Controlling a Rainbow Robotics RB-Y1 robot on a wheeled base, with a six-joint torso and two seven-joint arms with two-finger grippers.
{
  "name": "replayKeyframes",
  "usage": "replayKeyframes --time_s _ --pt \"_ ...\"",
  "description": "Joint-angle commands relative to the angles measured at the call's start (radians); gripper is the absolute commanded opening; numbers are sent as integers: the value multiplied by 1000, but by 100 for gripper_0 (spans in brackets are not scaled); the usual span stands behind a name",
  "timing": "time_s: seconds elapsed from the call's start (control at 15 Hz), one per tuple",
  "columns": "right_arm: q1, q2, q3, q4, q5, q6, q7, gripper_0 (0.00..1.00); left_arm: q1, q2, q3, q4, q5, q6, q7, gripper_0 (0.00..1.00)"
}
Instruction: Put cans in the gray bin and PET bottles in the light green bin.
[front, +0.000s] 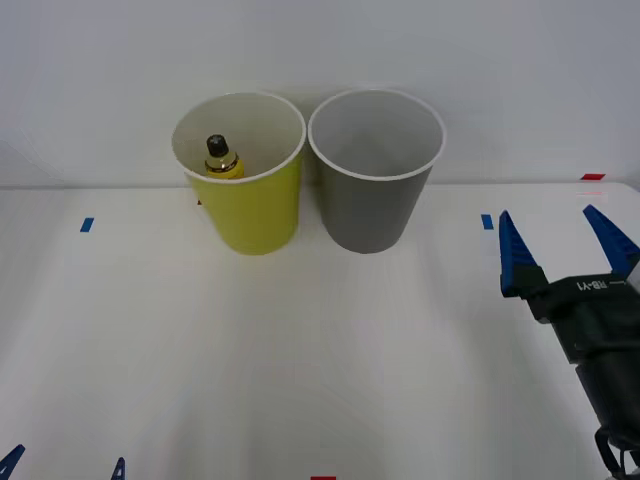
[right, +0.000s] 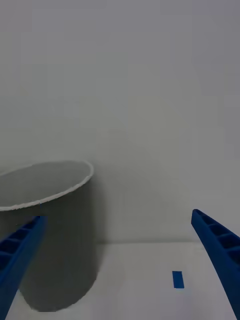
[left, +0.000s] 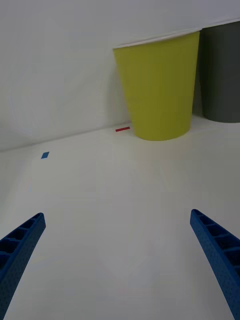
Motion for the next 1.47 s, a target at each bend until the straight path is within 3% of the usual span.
replayKeyframes --time_s 0.07,0.4,0.6,0.73,1.2,1.47 --pt "62 -24 12 124 -4 -159 19 100 0 0 0 0 0 0 0 100" --pt "220 -34 2 146 -32 -218 57 100 0 0 0 0 0 0 0 100" --pt "299 -50 33 146 -138 -262 80 100 0 0 0 0 0 0 0 100" --pt "349 -70 33 146 -151 -304 158 100 0 0 0 0 0 0 0 100" --pt "541 -99 51 146 -128 -428 160 100 0 0 0 0 0 0 0 100" --pt "572 -104 67 224 -102 -524 127 100 0 0 0 0 0 0 0 100"
